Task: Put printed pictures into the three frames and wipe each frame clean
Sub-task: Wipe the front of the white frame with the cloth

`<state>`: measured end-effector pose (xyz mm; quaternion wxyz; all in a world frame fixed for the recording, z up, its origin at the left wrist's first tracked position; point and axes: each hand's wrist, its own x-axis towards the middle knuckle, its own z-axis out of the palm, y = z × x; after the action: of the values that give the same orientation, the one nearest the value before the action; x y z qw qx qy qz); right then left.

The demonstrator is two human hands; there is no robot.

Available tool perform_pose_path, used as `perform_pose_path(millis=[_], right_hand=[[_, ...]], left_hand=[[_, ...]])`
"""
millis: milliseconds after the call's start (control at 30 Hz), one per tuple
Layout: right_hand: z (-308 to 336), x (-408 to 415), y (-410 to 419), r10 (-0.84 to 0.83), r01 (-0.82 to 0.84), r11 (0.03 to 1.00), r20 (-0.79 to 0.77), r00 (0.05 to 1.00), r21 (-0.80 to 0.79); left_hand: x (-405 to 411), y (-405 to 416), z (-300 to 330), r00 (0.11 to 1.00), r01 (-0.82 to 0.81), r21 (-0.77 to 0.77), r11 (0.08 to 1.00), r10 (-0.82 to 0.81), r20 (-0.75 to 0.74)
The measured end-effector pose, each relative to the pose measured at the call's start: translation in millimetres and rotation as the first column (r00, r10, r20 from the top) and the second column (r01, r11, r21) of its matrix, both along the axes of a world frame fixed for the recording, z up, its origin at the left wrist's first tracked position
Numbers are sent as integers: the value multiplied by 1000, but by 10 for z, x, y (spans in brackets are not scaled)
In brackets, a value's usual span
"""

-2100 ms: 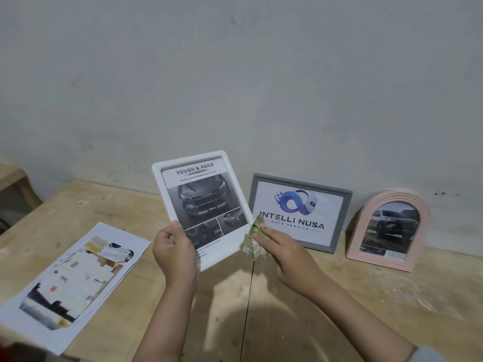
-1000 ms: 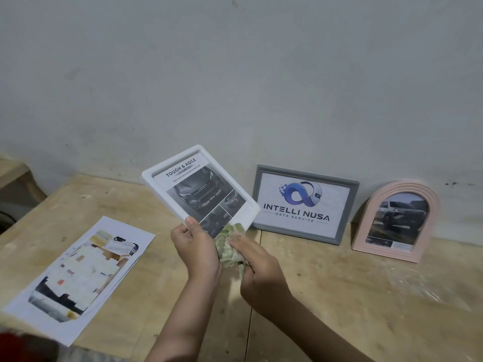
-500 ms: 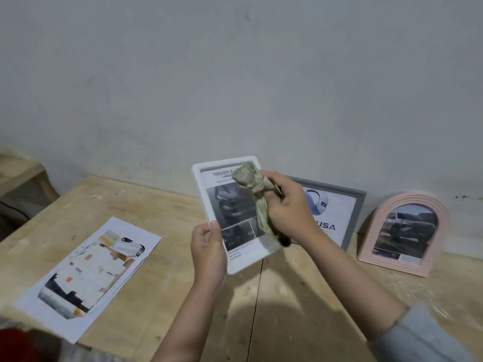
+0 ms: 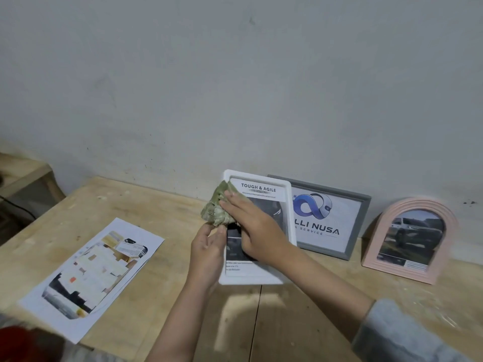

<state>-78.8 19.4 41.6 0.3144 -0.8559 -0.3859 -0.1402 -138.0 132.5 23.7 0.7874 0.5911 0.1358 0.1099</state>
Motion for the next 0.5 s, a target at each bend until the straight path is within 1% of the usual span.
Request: perform_pose_path(millis=[100,233,300,400,433,500], right_hand=[[-81,-114,31,17,-12,999,-103,995,45],[-122,-222,25,4,17,995,-207,978,99],[-111,-273,5,46,-25,996,-243,969,87],[-96,-341,-17,106,-98,994,-254,961,42],[-87,-356,-23,120,-117,993,-265,957,27],[-66,-380,-36,141,-151,988,-290,946,-13]], left_hand=[[14,32,-19,999,16,-53,998,-18,-28],[38,74,-90,990,48,-229,972,-77,-118],[49,114,-107,988,47,-314,948,-91,-128],[75,177,-128,985,50,-455,889,-118,-122],[78,193,-136,984,36,-484,874,-116,-138],[72,244,-151,981,-6,-494,869,-91,-172]])
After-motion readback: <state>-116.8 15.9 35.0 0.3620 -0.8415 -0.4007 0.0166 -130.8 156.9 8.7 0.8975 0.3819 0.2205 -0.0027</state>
